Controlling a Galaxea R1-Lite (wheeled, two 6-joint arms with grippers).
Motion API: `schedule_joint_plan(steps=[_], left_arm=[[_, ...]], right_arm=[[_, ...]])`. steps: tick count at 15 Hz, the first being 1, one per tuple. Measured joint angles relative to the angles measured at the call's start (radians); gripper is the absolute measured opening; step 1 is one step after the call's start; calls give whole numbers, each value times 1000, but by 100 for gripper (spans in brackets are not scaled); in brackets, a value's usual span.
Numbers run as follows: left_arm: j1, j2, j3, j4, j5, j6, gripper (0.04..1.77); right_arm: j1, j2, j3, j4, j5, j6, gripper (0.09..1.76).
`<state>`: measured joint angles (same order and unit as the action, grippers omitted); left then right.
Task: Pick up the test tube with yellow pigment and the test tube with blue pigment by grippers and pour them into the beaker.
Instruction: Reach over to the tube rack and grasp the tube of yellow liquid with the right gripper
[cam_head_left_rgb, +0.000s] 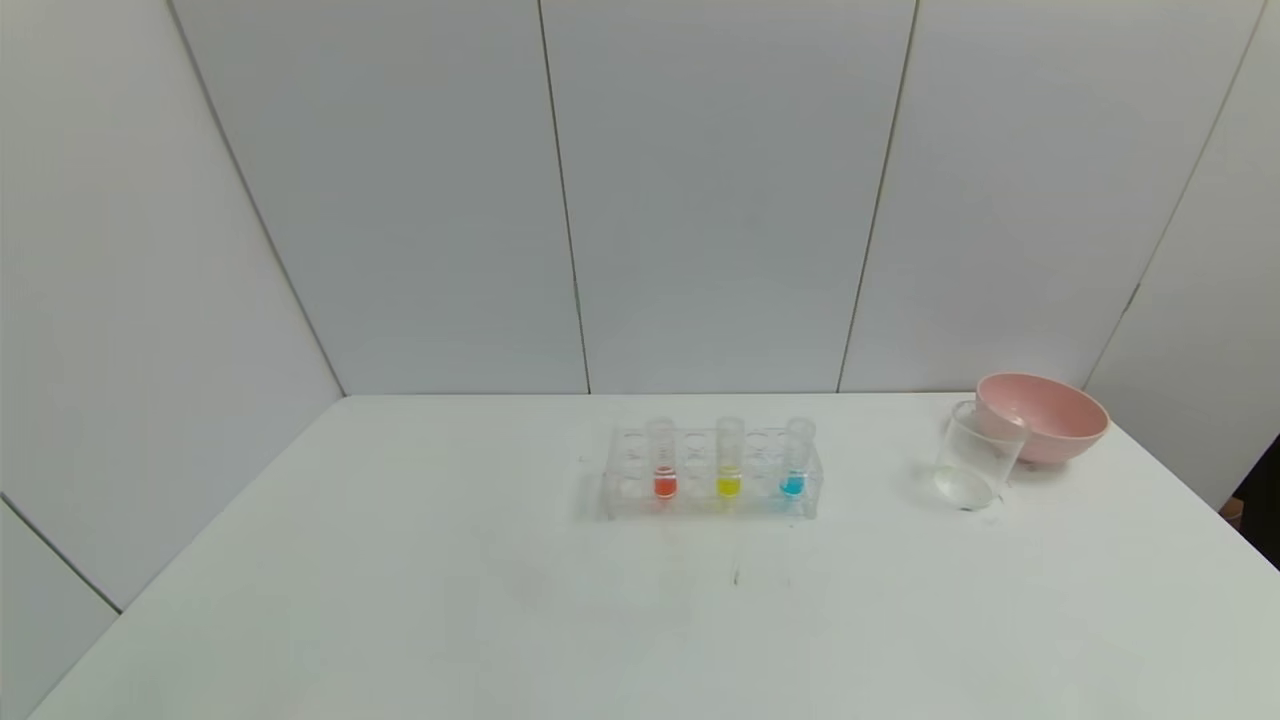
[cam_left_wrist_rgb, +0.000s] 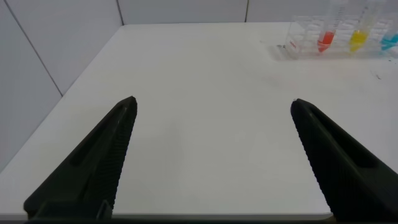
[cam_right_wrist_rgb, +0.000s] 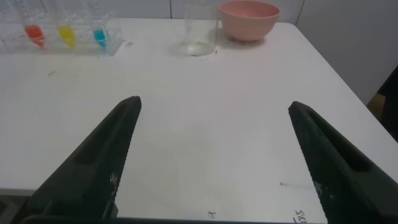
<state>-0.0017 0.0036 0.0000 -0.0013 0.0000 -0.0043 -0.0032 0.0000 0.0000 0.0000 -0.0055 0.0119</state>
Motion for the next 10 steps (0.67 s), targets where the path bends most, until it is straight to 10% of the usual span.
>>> schedule_joint_plan(steps=[10], left_arm=[[0,0,0,0,0,0,176]], right_arm=[[-1,0,0,-2,-1,3,171]])
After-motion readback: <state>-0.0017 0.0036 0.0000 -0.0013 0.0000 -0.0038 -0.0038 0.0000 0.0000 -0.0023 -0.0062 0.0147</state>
